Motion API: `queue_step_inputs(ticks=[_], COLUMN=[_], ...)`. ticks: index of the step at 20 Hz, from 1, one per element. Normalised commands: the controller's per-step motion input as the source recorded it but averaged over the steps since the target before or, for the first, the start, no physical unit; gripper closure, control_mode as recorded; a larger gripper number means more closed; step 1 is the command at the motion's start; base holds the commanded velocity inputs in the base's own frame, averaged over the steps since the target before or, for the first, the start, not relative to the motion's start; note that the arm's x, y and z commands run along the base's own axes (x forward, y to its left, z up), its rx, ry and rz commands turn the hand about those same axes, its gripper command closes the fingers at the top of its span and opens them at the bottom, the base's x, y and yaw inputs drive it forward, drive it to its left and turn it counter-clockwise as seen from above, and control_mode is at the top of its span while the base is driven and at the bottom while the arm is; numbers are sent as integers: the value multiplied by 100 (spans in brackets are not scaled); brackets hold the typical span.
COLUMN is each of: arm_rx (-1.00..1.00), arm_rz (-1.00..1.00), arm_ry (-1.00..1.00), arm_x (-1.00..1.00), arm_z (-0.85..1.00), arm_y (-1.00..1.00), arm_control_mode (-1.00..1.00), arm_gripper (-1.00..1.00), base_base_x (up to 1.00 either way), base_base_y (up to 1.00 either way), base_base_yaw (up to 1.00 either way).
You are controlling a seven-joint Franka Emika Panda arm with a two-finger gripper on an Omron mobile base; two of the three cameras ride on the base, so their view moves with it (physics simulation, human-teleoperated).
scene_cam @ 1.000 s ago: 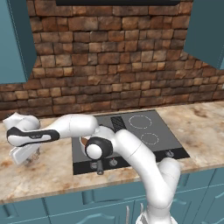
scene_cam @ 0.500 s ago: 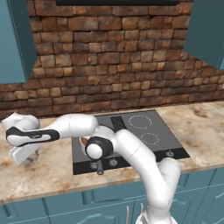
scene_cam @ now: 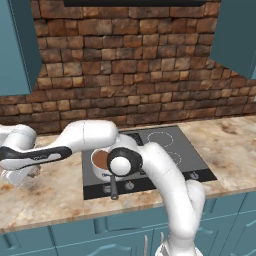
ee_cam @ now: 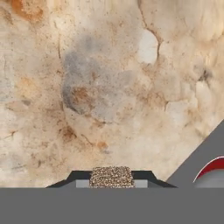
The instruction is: Pick up the sugar cube(s) and place them in the saucepan with hot chocolate.
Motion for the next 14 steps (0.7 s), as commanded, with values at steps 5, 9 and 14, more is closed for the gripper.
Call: queue_step_inputs(ticks=[5, 9, 14], arm_rx=[14, 27, 40], arm_rz=[0, 0, 0], arm_ry=[-36, -21, 0], arm_x=[-61, -21, 0], arm_z=[62, 31, 50], arm_y=[-80, -100, -100], arm_control_mode=[-100, -100, -100], arm_gripper=[100, 100, 100], base_base_x=[0, 0, 0], base_base_y=[0, 0, 0], base_base_yaw=[0, 0, 0])
